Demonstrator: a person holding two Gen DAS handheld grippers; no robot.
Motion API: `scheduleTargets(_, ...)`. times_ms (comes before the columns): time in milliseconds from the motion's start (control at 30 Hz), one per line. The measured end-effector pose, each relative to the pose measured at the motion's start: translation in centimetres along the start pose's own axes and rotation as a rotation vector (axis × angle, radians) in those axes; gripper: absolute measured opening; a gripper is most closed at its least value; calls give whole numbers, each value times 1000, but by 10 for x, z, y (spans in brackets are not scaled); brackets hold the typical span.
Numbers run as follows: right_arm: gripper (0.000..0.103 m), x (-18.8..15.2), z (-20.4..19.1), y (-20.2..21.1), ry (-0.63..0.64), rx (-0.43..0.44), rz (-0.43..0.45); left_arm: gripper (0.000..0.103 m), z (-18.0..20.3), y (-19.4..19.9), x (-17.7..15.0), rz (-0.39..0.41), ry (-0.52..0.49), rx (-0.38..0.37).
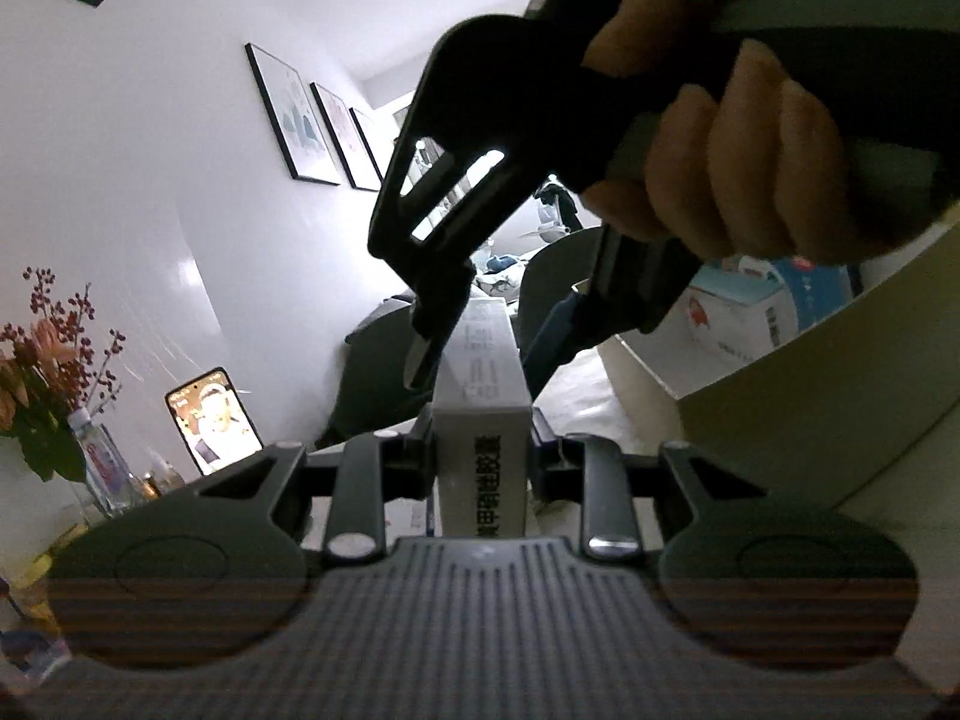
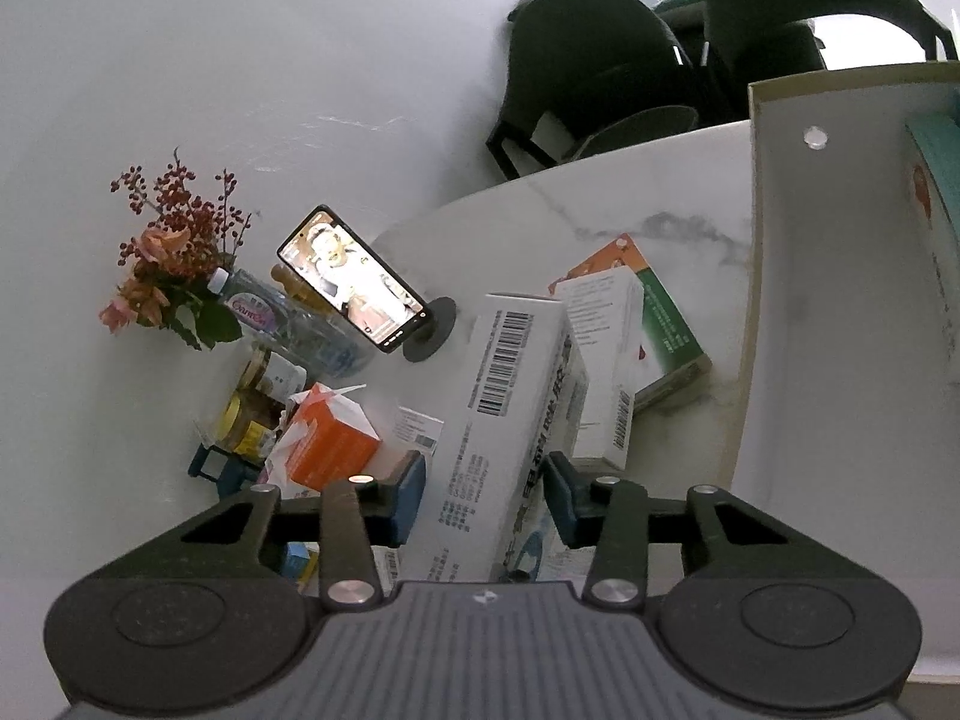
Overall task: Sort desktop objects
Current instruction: 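Grasp the white box with the right gripper while the left gripper releases it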
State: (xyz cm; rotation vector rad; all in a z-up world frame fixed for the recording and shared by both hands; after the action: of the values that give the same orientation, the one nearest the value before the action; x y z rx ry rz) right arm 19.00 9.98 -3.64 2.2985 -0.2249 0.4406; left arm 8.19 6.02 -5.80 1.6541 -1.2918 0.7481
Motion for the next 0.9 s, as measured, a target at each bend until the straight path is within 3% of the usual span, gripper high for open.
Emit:
scheduleTargets(200,39,1,-1,0,11,13,8,33,3,-1,-2,7,-38,3)
scheduleTargets(300,33,3,-2,0,18,14,11,43,4,0,-2,15,-45,-14)
scheduleTargets(500,32,4,-2,0,27,7,15,45,1,-1,-1,15,-39,-34)
scheduleTargets(633,32,8,-1,2,18,7,26,59,-2,-1,-1,18,-39,-54)
scheduleTargets(733,32,13,1,6,11,5,43,61,-3,0,-1,18,-43,-61)
scheduleTargets(900,32,21,6,16,3,-3,74,75,-8,-1,0,14,-4,-97)
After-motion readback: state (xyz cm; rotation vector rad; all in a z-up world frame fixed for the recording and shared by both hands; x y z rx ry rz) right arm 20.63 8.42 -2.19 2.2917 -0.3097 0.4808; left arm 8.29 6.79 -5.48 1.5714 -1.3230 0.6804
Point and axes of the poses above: each gripper's, at about its wrist camera, not at the fingertips, and y roughly against the way its jaws point, z to its right, x to its top, the point moved 6 cm from there along -y, roughly the way its jaws point, and after that the axes turned 7 degrees about -z, right-handed, at the moved point
